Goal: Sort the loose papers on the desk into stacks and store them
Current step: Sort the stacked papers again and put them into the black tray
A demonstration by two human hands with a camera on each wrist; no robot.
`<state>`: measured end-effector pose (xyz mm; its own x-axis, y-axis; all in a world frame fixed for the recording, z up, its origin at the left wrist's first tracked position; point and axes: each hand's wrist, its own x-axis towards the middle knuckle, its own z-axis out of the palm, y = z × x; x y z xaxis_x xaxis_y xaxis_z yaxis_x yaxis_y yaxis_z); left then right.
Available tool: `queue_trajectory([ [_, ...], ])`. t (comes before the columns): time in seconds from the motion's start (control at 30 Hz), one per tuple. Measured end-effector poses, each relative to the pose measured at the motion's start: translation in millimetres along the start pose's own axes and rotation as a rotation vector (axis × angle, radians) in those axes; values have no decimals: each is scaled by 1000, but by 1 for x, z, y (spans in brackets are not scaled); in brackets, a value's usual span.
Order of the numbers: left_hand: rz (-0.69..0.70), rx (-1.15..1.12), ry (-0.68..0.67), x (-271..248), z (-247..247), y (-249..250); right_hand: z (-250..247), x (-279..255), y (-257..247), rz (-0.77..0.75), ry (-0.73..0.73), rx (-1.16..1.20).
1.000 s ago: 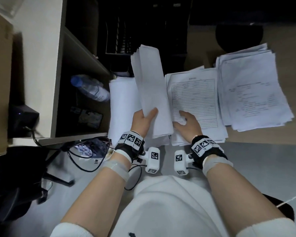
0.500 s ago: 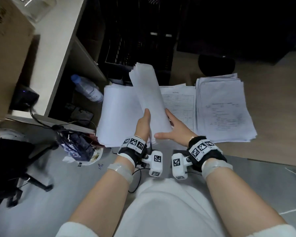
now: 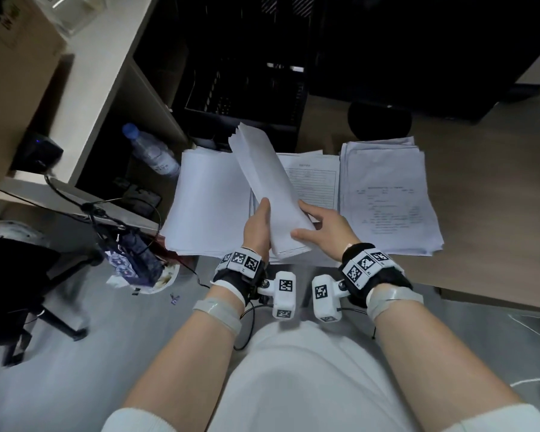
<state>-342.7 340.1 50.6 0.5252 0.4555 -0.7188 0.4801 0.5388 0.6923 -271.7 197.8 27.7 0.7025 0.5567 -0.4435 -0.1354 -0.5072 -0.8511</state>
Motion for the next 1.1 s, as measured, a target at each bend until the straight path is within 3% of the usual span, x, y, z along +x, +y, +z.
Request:
queue_trajectory([
  [0.2,25,9,-88,11,-2,25,1,5,-11,15,149,165],
  [0.37,5,125,-237,24,4,38,8,11,-27,82,208,293],
  [0.63,205,427,-470,40,7,45,17,1,-37,93,252,253],
  [0.73,283,519,-427,46,6,38,19,4,-33,153,321,264],
  [0.93,197,476,-317,57,-1,33,7,-5,-5,290,743,347],
  [1.1,212,474,-301,53,1,33,3,-5,19,391,790,310],
])
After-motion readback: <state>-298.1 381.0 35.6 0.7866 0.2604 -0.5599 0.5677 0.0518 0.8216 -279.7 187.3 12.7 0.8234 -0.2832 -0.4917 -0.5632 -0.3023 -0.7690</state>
